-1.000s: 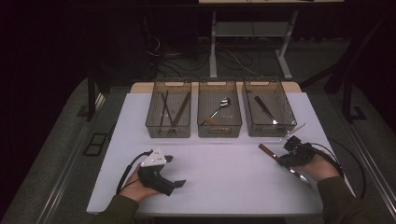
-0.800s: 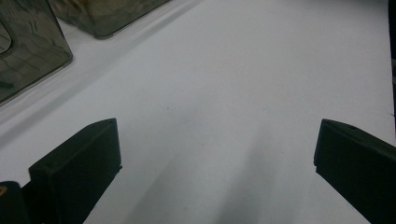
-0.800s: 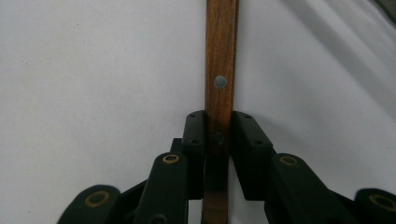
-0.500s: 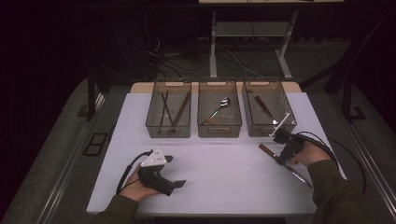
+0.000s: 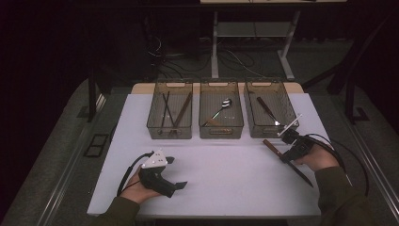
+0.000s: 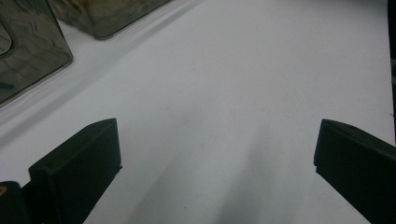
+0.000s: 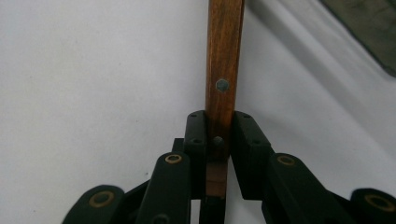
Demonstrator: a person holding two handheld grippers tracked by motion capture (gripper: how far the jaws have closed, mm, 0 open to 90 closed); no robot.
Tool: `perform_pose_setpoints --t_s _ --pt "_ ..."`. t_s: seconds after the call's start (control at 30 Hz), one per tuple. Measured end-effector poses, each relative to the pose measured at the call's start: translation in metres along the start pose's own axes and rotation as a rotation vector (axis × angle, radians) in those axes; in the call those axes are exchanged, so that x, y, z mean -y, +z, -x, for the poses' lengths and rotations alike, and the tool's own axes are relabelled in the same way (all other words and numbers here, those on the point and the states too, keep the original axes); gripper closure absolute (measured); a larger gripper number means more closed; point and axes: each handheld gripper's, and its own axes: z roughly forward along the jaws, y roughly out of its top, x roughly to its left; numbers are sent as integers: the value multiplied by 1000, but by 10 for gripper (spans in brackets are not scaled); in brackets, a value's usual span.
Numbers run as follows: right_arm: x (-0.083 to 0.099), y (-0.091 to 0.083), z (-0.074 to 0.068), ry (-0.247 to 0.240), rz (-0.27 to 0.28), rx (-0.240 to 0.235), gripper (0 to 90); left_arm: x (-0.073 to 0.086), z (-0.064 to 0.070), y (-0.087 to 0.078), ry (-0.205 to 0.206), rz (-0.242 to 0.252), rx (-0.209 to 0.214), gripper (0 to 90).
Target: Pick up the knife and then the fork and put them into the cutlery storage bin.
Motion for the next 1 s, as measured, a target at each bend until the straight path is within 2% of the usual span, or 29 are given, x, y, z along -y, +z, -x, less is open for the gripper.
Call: perform_pose_setpoints --t_s 0.2,0.5,0.6,0.9,1.0 --pt "6 -10 5 25 92 -18 765 0 0 -1 1 0 -1 0" --pt "20 -28 15 75 307 -71 766 0 0 -1 1 0 0 0" --pt "24 -32 19 92 367 -72 766 0 0 0 0 1 0 0" --pt "35 -42 27 151 531 -116 766 0 0 0 1 1 0 0" --pt "38 -44 28 152 591 -115 765 0 0 0 0 1 0 0"
